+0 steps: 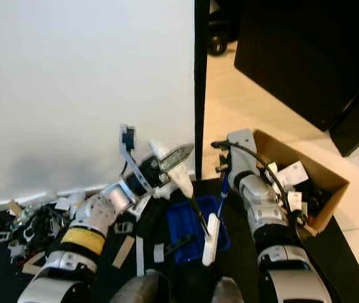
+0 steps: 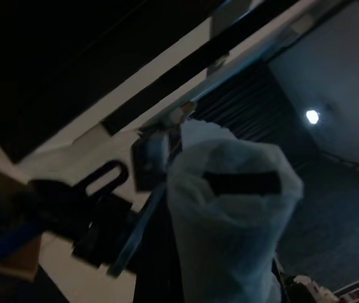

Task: Sweep floor

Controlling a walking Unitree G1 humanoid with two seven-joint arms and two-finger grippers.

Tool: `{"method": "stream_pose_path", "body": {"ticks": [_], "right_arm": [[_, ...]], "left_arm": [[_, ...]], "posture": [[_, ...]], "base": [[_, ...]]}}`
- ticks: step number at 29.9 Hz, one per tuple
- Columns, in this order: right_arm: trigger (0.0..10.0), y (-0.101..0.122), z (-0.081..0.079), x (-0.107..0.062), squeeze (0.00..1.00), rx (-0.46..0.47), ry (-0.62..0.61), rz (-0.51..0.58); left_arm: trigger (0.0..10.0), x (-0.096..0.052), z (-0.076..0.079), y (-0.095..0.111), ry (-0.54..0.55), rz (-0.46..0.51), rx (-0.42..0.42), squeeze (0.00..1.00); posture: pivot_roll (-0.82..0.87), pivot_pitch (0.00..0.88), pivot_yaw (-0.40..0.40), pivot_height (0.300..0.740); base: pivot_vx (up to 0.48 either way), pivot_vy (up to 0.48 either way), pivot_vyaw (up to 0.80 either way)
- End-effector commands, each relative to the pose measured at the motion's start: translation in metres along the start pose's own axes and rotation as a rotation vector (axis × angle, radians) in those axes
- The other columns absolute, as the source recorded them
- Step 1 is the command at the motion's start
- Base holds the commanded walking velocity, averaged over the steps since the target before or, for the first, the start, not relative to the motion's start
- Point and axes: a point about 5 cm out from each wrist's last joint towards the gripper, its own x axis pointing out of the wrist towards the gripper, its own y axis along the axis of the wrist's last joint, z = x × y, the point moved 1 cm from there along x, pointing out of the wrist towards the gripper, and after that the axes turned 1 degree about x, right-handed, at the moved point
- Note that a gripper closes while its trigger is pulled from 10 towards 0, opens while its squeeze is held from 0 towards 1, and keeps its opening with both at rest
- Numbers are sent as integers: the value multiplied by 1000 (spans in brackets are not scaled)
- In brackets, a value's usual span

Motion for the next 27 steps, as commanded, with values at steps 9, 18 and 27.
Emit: {"method": "stream_pose_path", "body": {"ticks": [9, 18, 27], "right_arm": [[10000, -37, -6, -15, 0, 91, 5, -70], [10000, -41, -2, -19, 0, 102, -10, -69], [10000, -44, 8, -34, 0, 151, -65, -16]], "left_arm": [[10000, -83, 12, 61, 185, -121, 442, 0], [10000, -107, 19, 75, 346, -17, 446, 0], [10000, -125, -9, 60, 850, 35, 407, 0]], "posture": [[45, 238, 184, 740], [63, 234, 167, 740], [65, 218, 161, 740]], "base": [[0, 0, 0], [0, 0, 0], [0, 0, 0]]}}
